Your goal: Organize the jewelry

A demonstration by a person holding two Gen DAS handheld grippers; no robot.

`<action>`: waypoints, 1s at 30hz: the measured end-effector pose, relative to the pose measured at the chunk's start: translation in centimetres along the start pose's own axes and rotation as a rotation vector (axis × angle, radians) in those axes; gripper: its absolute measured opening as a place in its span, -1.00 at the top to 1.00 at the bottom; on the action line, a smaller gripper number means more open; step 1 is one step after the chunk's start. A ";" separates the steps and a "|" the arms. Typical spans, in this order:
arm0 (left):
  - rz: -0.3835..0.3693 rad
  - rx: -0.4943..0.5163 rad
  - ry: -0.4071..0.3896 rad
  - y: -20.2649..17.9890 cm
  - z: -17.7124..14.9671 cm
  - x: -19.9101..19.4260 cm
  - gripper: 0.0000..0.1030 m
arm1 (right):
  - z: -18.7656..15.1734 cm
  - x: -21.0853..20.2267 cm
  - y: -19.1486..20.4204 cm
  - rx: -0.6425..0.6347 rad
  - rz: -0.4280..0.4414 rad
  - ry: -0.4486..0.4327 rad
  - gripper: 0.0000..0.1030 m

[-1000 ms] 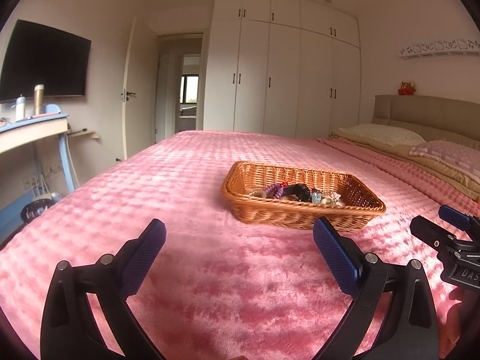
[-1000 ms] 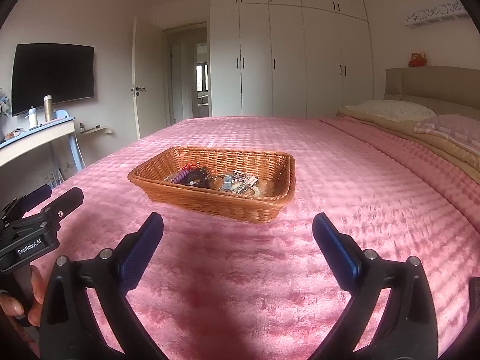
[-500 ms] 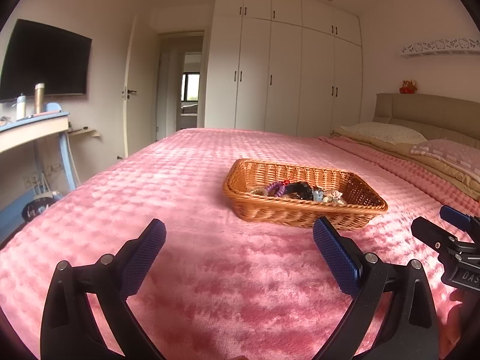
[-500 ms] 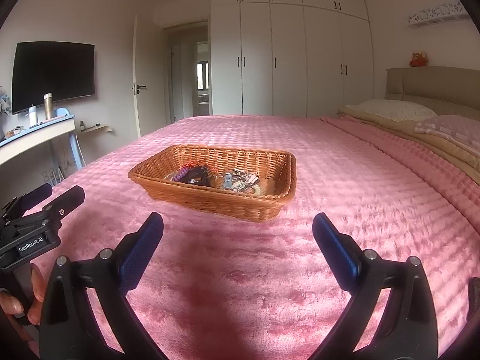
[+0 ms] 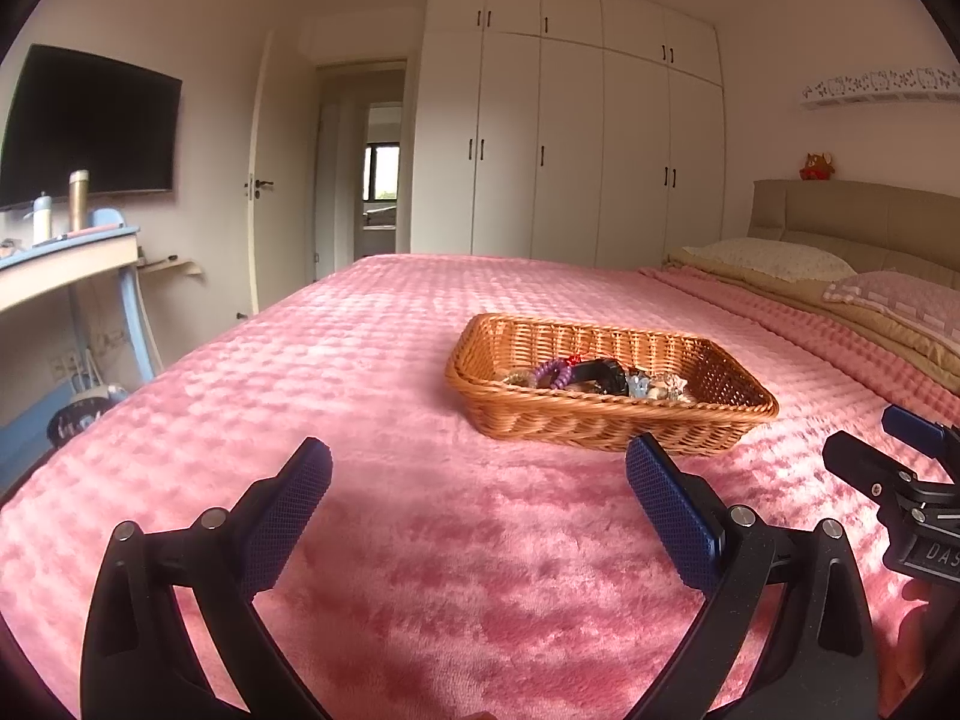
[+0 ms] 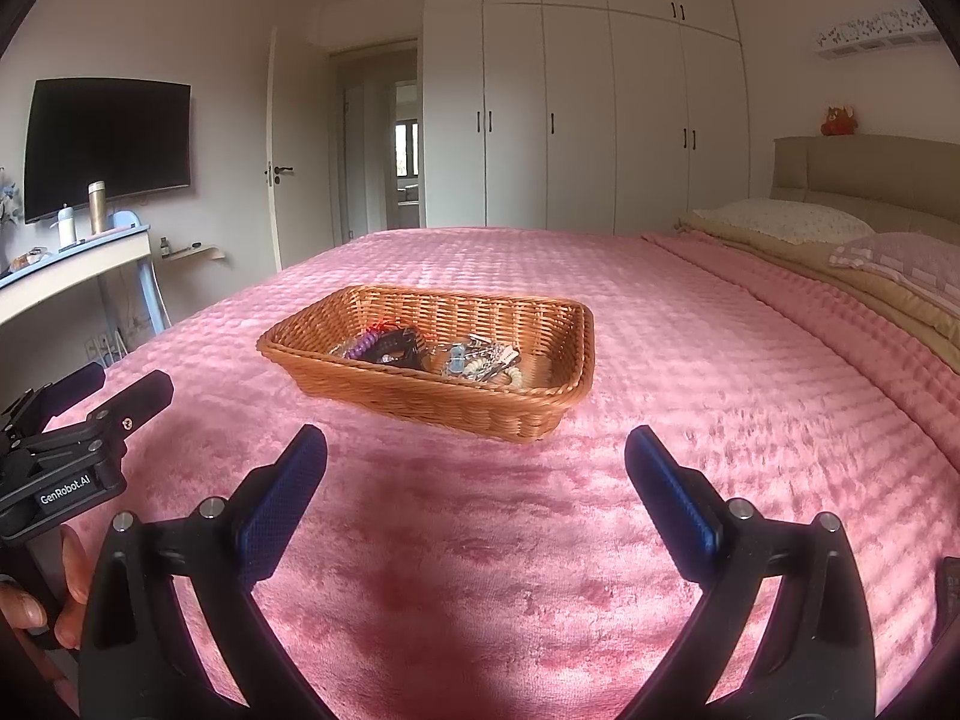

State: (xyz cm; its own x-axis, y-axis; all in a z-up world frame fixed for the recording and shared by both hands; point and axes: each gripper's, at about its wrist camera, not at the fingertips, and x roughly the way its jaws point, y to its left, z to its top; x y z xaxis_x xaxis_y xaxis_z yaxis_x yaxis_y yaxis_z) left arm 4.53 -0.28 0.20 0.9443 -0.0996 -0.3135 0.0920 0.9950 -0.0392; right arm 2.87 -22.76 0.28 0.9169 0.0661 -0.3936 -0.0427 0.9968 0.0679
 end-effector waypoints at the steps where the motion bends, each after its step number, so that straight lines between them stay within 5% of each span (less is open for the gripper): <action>1: 0.000 0.000 0.001 0.0 0.0 0.0 -0.85 | 0.0 0.0 0.0 0.000 0.000 0.000 -0.85; 30: 0.000 -0.001 0.009 0.1 0.0 0.0 -0.85 | 0.0 0.1 0.0 0.000 -0.002 0.003 -0.85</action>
State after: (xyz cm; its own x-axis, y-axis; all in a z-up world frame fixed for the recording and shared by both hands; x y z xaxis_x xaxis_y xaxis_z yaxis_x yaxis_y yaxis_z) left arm 4.52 -0.18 0.19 0.9415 -0.0994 -0.3220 0.0914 0.9950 -0.0398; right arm 2.91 -22.72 0.25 0.9159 0.0638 -0.3964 -0.0404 0.9969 0.0671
